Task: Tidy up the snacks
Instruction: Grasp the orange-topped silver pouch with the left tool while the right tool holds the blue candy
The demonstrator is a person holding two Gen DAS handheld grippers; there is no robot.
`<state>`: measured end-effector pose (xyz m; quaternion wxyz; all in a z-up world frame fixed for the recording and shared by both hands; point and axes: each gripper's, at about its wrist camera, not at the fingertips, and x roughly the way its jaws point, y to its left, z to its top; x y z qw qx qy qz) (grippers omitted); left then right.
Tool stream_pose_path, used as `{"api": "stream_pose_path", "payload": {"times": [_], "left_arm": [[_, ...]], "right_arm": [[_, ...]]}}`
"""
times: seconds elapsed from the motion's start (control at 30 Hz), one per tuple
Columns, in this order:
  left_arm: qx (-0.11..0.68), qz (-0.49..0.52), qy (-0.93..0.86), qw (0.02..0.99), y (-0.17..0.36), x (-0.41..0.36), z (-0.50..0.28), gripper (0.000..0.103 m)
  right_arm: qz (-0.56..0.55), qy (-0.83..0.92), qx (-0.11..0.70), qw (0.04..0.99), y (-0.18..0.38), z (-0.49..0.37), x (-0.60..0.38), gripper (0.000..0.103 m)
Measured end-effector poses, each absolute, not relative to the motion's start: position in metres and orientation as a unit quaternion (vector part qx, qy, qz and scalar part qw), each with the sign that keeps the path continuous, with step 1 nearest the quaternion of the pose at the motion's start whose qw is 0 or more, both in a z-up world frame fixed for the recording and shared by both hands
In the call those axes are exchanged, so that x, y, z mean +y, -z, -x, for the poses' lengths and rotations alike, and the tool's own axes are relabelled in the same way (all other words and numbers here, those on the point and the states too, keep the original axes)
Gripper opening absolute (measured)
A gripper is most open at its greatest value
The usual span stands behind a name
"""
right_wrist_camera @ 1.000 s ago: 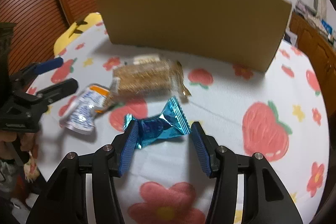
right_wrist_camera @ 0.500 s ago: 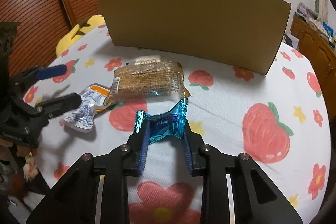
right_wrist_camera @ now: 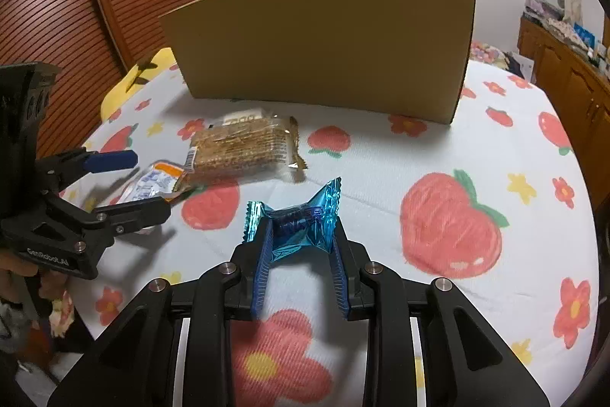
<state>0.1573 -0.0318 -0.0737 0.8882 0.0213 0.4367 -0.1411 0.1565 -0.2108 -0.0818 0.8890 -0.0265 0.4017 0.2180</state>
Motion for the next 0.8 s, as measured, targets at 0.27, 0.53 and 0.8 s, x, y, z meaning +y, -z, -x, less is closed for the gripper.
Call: {"api": "stream_pose_path", "payload": {"times": [0.27, 0.53, 0.8], "left_arm": [[0.45, -0.033, 0.133, 0.882, 0.08, -0.023, -0.154, 0.1], [0.451, -0.025, 0.13, 0.883, 0.079, -0.005, -0.147, 0.093], [0.451, -0.022, 0.139, 0.881, 0.073, 0.002, -0.148, 0.056]], "right_arm": [[0.031, -0.216, 0.401, 0.89, 0.083, -0.156, -0.21, 0.027], [0.038, -0.216, 0.399, 0.891, 0.084, -0.156, -0.209, 0.027], [0.039, -0.216, 0.398, 0.891, 0.084, -0.155, -0.209, 0.027]]}}
